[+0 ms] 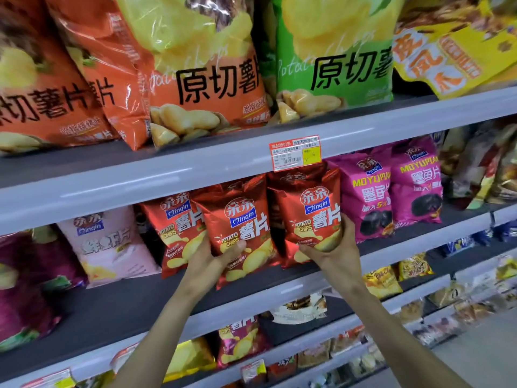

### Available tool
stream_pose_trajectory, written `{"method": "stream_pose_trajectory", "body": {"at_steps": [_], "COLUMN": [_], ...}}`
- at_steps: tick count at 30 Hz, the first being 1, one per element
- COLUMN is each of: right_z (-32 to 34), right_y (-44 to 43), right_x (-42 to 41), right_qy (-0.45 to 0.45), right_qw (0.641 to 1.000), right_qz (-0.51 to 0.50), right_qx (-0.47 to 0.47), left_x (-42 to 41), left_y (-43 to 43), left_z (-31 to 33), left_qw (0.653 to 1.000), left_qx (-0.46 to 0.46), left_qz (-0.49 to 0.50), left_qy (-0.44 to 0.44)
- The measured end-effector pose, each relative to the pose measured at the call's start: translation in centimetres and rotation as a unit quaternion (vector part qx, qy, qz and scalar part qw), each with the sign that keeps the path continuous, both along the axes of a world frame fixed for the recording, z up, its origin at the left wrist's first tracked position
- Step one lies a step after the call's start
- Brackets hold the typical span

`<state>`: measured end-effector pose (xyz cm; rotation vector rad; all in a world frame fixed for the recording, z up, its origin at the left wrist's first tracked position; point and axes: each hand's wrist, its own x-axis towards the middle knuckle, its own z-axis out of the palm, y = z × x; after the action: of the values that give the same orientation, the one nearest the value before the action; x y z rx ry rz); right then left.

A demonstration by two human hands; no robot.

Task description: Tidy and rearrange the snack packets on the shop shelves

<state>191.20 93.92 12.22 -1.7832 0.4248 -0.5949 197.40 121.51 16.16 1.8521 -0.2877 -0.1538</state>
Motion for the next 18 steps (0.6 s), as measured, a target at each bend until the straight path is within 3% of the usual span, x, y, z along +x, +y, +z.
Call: {"method": "stream_pose_trajectory", "body": {"at_steps": [8, 14, 18], "right_z": [0.8, 1.3, 2.0], "right_y": [-0.7, 0.7, 1.0], "right_x": [-0.6, -1.0, -2.2], "right_qy": [0.024, 0.082, 0.108], "right_qw": [0.999, 0.994, 0.986], "right_qz": [0.033, 0.038, 0.014], "right_qx": [-0.024, -0.068, -0.128], "left_x": [1.0, -0.4, -1.3], "left_y": [2.4, 1.0, 1.9], "left_z": [0.8, -0.6, -0.1], "left_qw": [0.998, 0.998, 0.998], "left_qx": [0.016, -0.024, 0.023], "left_qz": [-0.057, -0.048, -0.055], "left_qy": [0.033, 0.013, -0.020]}}
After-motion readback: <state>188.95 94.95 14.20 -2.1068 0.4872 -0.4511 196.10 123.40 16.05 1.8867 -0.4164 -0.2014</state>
